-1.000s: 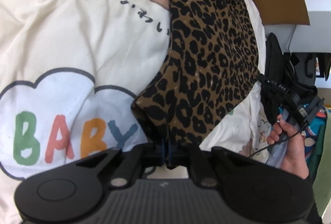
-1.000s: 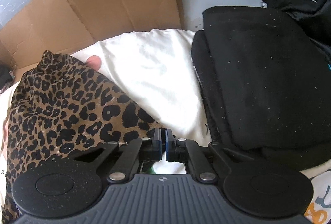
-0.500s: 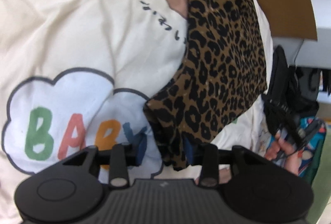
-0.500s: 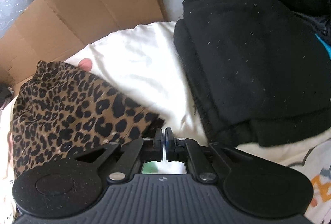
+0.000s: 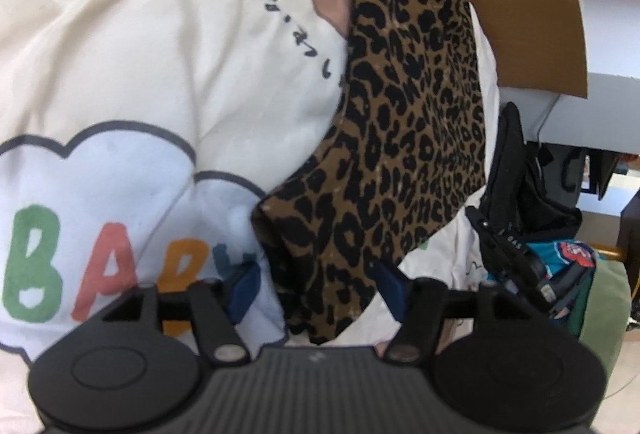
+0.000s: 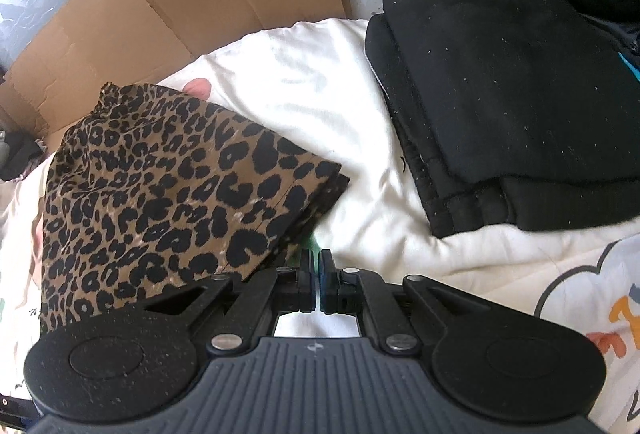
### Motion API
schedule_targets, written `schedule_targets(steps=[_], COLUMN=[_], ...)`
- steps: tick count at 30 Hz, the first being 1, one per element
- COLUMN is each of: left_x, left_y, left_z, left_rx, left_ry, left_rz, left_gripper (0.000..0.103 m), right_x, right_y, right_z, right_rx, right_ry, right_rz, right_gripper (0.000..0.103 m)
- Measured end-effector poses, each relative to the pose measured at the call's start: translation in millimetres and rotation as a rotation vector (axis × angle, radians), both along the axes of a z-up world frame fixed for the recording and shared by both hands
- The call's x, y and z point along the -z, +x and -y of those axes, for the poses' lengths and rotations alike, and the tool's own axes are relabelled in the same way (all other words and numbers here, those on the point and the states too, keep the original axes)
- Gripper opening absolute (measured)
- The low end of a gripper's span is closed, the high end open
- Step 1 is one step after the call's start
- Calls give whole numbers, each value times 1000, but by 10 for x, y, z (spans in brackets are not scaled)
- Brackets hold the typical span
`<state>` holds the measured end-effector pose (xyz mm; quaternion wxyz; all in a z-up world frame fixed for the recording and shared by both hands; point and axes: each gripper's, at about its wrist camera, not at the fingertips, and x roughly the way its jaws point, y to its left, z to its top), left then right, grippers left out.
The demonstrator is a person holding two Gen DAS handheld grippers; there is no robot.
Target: Fold clothes
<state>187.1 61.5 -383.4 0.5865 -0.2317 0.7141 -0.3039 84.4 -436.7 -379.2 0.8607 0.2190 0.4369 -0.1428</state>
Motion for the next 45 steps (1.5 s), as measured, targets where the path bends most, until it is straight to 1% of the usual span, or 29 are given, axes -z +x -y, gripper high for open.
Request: schedule_targets(steps=[2,7,10,12,15,17,18,19,21,27,30,32,34,36,38,40,41,43,45], left_x=[-19,-131,-147,-137,-71,2,51,100,172,245,202,209,217,194,163,102,78,65,67], left_y=[20,65,81,68,29,3,-5,-12,-25,4,-19,-43,-57,-63,-67,-64,-67,-77,-76], left_z=[1,35,37,34,1,-26,-38,-51,-84,-86,-57,-49,-52,-41,-26,16,21,13,4], left_rx=[3,39,31,21,-4,-20,-27,-34,-60,-73,-64,-56,-60,-66,-83,-93,-97,-121,-133], left_ry=[-35,-79,-90,-82,-75,-70,-66,-62,-75,-112,-135,-147,-157,-183,-221,-266,-269,-262,-239], left_rz=[-22,-29,-35,-39,-50,-56,-61,-65,-80,-86,-61,-72,-86,-102,-125,-139,-136,-146,-138], left_gripper=[61,61,61,60,60,60,58,54,53,52,43,38,36,32,25,25,25,25,26], right_x=[-10,-30,-87,-147,-224,-229,-226,-222,-197,-156,-150,-147,-161,-171,-172,-169,-165,-156,-144], right_y=[-15,-41,-59,-67,-83,-78,-72,-66,-52,-65,-70,-69,-74,-71,-70,-72,-76,-85,-92], right_z=[-26,-91,-160,-236,-374,-463,-502,-541,-584,-550,-506,-480,-446,-419,-401,-386,-382,-372,-371], right_rx=[-8,-30,-48,-77,-133,-169,-187,-205,-221,-210,-191,-180,-173,-165,-161,-159,-158,-156,-151], right_ry=[-1,7,15,14,20,16,11,7,7,11,19,22,34,36,38,39,40,41,46], right_rz=[-2,-7,9,26,46,43,40,38,27,8,4,3,10,14,16,18,18,18,17], right_gripper=[1,1,1,1,1,1,1,1,1,1,1,1,1,1,1,1,1,1,1])
